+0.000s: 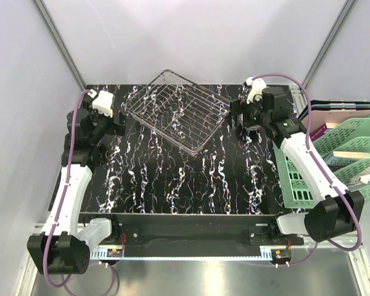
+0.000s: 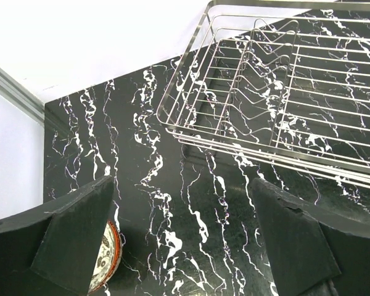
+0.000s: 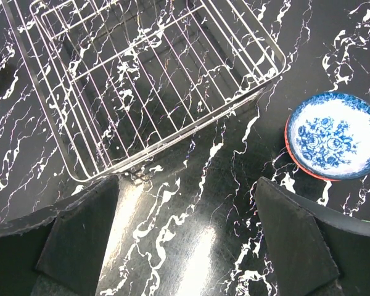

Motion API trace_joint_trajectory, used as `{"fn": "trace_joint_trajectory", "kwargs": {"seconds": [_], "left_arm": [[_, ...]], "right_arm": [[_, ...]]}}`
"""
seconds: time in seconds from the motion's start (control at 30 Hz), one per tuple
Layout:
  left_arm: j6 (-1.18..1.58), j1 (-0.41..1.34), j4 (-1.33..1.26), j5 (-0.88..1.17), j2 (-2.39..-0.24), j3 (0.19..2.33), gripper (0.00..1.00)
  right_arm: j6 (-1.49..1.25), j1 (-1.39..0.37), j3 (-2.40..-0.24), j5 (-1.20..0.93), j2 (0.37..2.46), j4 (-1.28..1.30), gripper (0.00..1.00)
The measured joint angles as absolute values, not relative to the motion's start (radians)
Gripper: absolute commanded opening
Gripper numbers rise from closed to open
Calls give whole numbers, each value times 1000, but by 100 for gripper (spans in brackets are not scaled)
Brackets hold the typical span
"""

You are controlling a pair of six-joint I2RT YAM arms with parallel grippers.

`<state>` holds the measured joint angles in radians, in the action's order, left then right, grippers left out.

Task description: Load the bowls into the dish rack

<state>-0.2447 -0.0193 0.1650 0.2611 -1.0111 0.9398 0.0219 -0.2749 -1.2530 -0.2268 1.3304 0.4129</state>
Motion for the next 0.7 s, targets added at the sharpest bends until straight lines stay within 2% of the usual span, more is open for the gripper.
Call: {"fn": "trace_joint_trajectory", "kwargs": {"seconds": [0.4,0.57,0.7], "left_arm": [[-234,-21,165,262,-1039,942,99],[-307,-21,173,263,-1215,1031,99],[-364,-21,170,268,-1414,1156,99]], "right_arm": [[23,-275,-1269,-226,1351,443,100],[-19,-276,-1375,-223,1491,457,98],[-57,-279,-1453,-204,1627,462,92]]}}
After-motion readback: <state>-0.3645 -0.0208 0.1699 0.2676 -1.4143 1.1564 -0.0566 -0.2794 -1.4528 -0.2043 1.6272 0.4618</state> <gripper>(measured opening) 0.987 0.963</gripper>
